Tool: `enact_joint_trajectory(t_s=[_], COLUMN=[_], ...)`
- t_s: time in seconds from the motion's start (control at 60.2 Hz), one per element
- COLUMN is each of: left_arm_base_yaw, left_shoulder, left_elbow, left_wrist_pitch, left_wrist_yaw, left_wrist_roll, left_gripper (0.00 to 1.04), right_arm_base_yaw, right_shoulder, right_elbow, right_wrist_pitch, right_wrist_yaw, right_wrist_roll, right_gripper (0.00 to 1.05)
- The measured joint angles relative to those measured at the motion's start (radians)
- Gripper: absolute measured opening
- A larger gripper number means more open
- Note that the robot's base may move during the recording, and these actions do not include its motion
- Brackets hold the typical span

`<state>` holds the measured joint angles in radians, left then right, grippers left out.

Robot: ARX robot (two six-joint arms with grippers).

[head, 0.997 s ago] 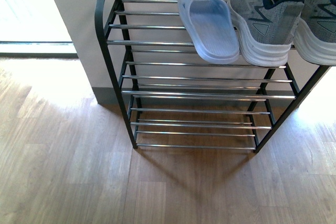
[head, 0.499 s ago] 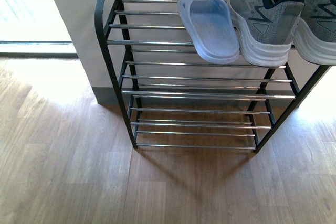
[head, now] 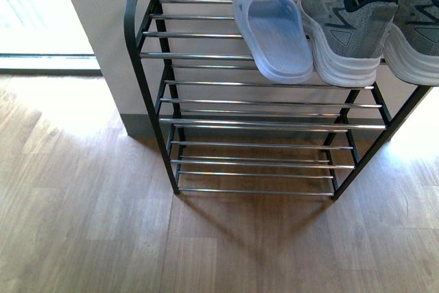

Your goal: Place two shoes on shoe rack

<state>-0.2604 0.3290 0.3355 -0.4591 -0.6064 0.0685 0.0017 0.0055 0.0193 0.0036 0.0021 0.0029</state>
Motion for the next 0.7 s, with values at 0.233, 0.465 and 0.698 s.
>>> enact_joint_trajectory(t_s=[0.233,0.465,0.698], left_arm_base_yaw=[0.000,0.058,0.041], left_shoulder=[0.000,0.378,0.939], left_elbow=[0.000,0.080,0.355], left_wrist_pitch=[0.000,0.448,0.653], left_wrist_yaw=[0.000,0.330,0.398], left_wrist_roll=[0.000,-0.248,-0.264], left_gripper=[0.02,0.02,0.02], right_arm_base_yaw=[0.000,0.000,0.000], right_shoulder=[0.000,0.000,0.000], right_elbow=[0.000,0.000,0.000], right_wrist_pitch=[0.000,0.000,0.000], right_wrist_yaw=[0.000,0.000,0.000], right_wrist_roll=[0.000,0.000,0.000], right_gripper=[0.62,0.95,0.96])
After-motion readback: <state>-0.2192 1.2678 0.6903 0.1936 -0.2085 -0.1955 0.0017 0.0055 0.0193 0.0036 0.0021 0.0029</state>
